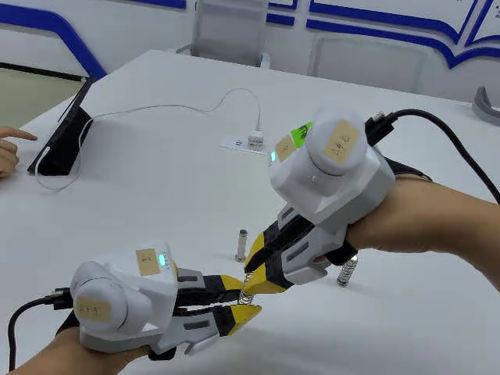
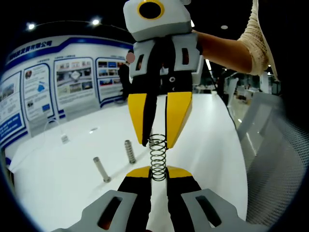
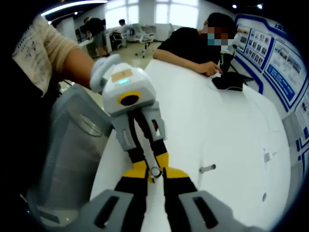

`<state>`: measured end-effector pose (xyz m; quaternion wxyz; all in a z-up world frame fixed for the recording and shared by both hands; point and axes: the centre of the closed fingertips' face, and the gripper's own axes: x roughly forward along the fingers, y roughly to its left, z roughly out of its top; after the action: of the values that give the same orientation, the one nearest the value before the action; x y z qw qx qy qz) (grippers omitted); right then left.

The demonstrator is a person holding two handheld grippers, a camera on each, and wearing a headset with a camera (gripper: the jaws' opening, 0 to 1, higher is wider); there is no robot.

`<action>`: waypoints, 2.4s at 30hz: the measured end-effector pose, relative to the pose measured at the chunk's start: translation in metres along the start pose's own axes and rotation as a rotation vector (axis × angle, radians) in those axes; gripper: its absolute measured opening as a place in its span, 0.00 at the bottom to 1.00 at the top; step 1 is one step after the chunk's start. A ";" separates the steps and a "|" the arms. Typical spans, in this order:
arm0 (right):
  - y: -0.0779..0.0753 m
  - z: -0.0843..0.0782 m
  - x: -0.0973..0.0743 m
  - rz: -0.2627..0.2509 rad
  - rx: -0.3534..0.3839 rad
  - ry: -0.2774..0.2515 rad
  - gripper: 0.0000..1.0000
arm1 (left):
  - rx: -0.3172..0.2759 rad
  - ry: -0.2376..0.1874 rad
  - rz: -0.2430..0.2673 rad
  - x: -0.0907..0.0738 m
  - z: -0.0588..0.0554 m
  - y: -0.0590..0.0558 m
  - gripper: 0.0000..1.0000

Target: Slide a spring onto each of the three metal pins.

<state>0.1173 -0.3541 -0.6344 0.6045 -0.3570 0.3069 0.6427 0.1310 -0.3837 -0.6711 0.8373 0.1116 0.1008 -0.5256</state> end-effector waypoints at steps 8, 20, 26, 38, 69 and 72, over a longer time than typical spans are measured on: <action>-0.001 -0.004 0.005 -0.005 0.009 -0.003 0.14 | -0.007 -0.012 0.001 0.001 0.004 0.001 0.11; -0.006 -0.003 0.006 -0.025 0.019 -0.018 0.12 | -0.005 -0.023 0.020 0.002 0.007 0.006 0.11; -0.012 -0.001 0.005 -0.038 0.026 -0.021 0.12 | -0.017 -0.020 0.044 0.000 0.005 0.012 0.20; -0.033 0.004 -0.007 -0.081 0.051 -0.030 0.12 | -0.071 -0.014 0.109 -0.013 -0.002 0.029 0.39; -0.111 -0.005 0.005 -0.211 0.190 -0.025 0.12 | -0.122 0.010 0.161 -0.020 -0.014 0.040 0.60; -0.112 -0.009 0.008 -0.210 0.196 -0.016 0.12 | -0.123 0.012 0.161 -0.020 -0.015 0.040 0.60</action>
<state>0.2295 -0.3475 -0.6421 0.7028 -0.3212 0.3245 0.5455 0.1581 -0.3449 -0.6762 0.8815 0.0709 0.1286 -0.4488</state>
